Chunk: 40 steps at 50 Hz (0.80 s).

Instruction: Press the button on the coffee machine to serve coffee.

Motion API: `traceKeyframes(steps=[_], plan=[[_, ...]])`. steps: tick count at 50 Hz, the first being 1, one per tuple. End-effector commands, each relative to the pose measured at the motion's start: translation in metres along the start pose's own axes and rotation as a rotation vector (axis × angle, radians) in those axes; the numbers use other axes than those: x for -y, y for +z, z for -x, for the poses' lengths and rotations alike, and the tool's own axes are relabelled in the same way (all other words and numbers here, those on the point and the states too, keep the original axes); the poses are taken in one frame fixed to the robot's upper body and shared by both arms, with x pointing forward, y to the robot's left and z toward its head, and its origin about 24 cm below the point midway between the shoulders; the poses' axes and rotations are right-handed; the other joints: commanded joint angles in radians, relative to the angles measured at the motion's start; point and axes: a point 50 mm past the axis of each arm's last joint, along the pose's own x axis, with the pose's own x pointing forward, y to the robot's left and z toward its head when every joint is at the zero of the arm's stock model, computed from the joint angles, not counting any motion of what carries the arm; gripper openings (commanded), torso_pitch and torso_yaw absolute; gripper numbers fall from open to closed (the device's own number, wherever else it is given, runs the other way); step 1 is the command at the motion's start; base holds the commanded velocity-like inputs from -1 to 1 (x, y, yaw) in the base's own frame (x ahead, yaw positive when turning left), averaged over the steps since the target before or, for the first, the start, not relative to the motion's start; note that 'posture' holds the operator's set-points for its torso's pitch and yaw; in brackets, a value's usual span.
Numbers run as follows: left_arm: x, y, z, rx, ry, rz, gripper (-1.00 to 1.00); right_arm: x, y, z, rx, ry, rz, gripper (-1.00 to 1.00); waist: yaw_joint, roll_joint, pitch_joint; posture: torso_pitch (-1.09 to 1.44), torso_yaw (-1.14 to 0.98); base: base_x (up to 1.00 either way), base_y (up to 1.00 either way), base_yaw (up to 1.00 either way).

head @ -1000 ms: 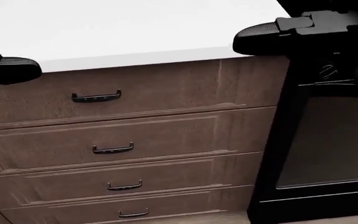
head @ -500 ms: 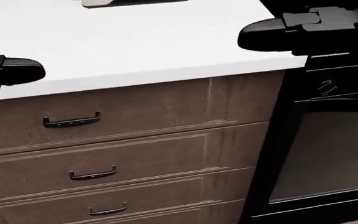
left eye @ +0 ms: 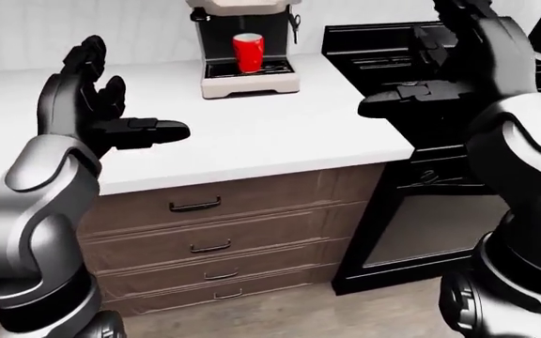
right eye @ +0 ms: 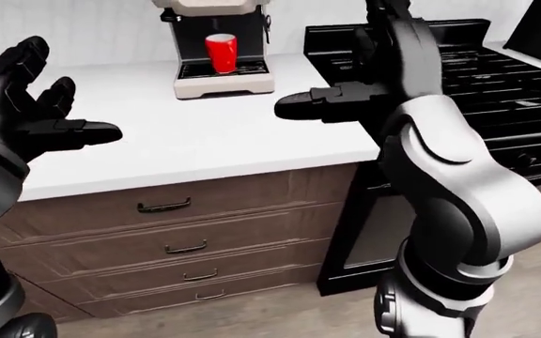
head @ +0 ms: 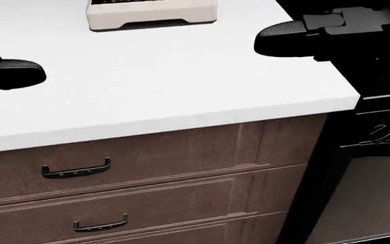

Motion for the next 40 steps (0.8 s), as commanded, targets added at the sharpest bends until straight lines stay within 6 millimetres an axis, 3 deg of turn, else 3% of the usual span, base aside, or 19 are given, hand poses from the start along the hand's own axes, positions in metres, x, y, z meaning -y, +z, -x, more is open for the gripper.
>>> traceKeyframes(steps=[1, 3, 5, 6, 8, 12, 14, 17, 19, 21, 22, 23, 25, 28, 31, 33, 34, 37, 40], plan=[[0.0008, 0.015, 0.0014, 0.079, -0.006, -0.002, 1.0, 0.0028, 0.0128, 0.0017, 0.069, -0.019, 0.002, 1.0, -0.002, 0.005, -0.017, 0.0, 0.0, 0.15, 0.0, 0.0], [0.0012, 0.0147, 0.0015, 0.079, -0.007, -0.002, 1.0, 0.0035, 0.0128, 0.0015, 0.069, -0.02, 0.001, 1.0, 0.005, -0.025, -0.016, 0.0, 0.0, 0.16, 0.0, 0.0], [0.0016, 0.0144, 0.0014, 0.079, -0.007, -0.003, 1.0, 0.0033, 0.0133, 0.0015, 0.07, -0.021, 0.001, 1.0, 0.01, -0.083, -0.031, 0.0, 0.0, 0.16, 0.0, 0.0], [0.0015, 0.0151, 0.0017, 0.079, -0.008, -0.002, 1.0, 0.0036, 0.0131, 0.0016, 0.07, -0.021, 0.0, 1.0, 0.002, -0.043, -0.017, 0.0, 0.0, 0.16, 0.0, 0.0], [0.0012, 0.0146, 0.0018, 0.079, -0.007, -0.002, 1.0, 0.0035, 0.0129, 0.0018, 0.07, -0.021, 0.001, 1.0, 0.002, -0.063, -0.013, 0.0, 0.0, 0.15, 0.0, 0.0], [0.001, 0.0147, 0.002, 0.079, -0.007, -0.001, 1.0, 0.0031, 0.0114, 0.0015, 0.065, -0.02, 0.004, 1.0, -0.004, -0.035, -0.015, 0.0, 0.0, 0.12, 0.0, 0.0], [0.0011, 0.0151, 0.0023, 0.079, -0.007, -0.001, 1.0, 0.0027, 0.012, 0.0015, 0.063, -0.018, 0.0, 1.0, -0.01, -0.029, 0.008, 0.0, 0.0, 0.0, 0.0, 0.0], [0.0011, 0.0147, 0.0018, 0.078, -0.007, 0.0, 1.0, 0.0019, 0.0118, 0.0008, 0.061, -0.018, 0.0, 1.0, -0.021, 0.027, -0.001, 0.0, 0.0, 0.0, 0.0, 0.0], [0.0007, 0.0152, 0.0022, 0.079, -0.007, 0.0, 1.0, 0.0023, 0.0112, 0.0008, 0.064, -0.022, -0.006, 1.0, -0.022, 0.009, 0.002, 0.0, 0.0, 0.0, 0.0, 0.0], [0.0002, 0.015, 0.0017, 0.08, -0.005, 0.0, 1.0, 0.0015, 0.0105, 0.0006, 0.058, -0.018, 0.006, 1.0, -0.02, 0.002, -0.011, 0.0, 0.0, 0.0, 0.0, 0.0], [0.0011, 0.0148, 0.0017, 0.078, -0.006, -0.001, 1.0, 0.0022, 0.0103, 0.0003, 0.058, -0.02, 0.006, 1.0, -0.009, 0.008, -0.033, 0.0, 0.0, 0.0, 0.0, 0.32], [0.0021, 0.0152, 0.0019, 0.078, -0.009, -0.001, 1.0, 0.0031, 0.0099, 0.0001, 0.057, -0.023, 0.006, 1.0, 0.017, 0.009, -0.031, 0.0, 0.0, 0.0, 0.0, 1.0], [0.002, 0.0141, 0.0015, 0.078, -0.009, -0.002, 1.0, 0.003, 0.0107, 0.0006, 0.058, -0.023, 0.008, 1.0, 0.014, 0.012, -0.023, 0.0, 0.0, 0.0, 0.0, 1.0], [0.0018, 0.0145, 0.0012, 0.077, -0.007, -0.002, 1.0, 0.003, 0.0118, 0.0009, 0.06, -0.024, 0.008, 1.0, 0.023, -0.008, -0.022, 0.0, 0.0, 0.0, 0.0, 1.0], [0.0024, 0.0133, 0.0009, 0.075, -0.01, -0.003, 1.0, 0.0033, 0.0106, 0.0004, 0.059, -0.024, 0.012, 1.0, 0.015, -0.062, 0.006, 0.0, 0.0, 0.0, 0.0, 1.0], [0.0021, 0.0141, 0.0011, 0.075, -0.009, -0.002, 1.0, 0.0036, 0.011, 0.0002, 0.063, -0.029, 0.012, 1.0, 0.005, -0.116, -0.022, 0.0, 0.0, 0.0, 0.0, 0.96], [0.002, 0.0137, 0.001, 0.076, -0.009, -0.002, 1.0, 0.0037, 0.011, 0.0001, 0.064, -0.03, 0.008, 1.0, -0.017, -0.091, 0.016, 0.0, 0.0, 0.0, 0.0, 0.0], [0.0019, 0.0141, 0.0008, 0.077, -0.008, 0.0, 1.0, 0.0054, 0.0107, -0.0007, 0.065, -0.038, 0.006, 1.0, 0.008, -0.077, 0.002, 0.0, 0.0, 0.0, 0.0, 0.0], [0.0018, 0.0127, 0.0001, 0.075, -0.008, 0.0, 1.0, 0.0051, 0.0104, -0.0009, 0.065, -0.04, 0.005, 1.0, 0.007, -0.06, 0.009, 0.0, 0.0, 0.0, 0.0, 0.0]])
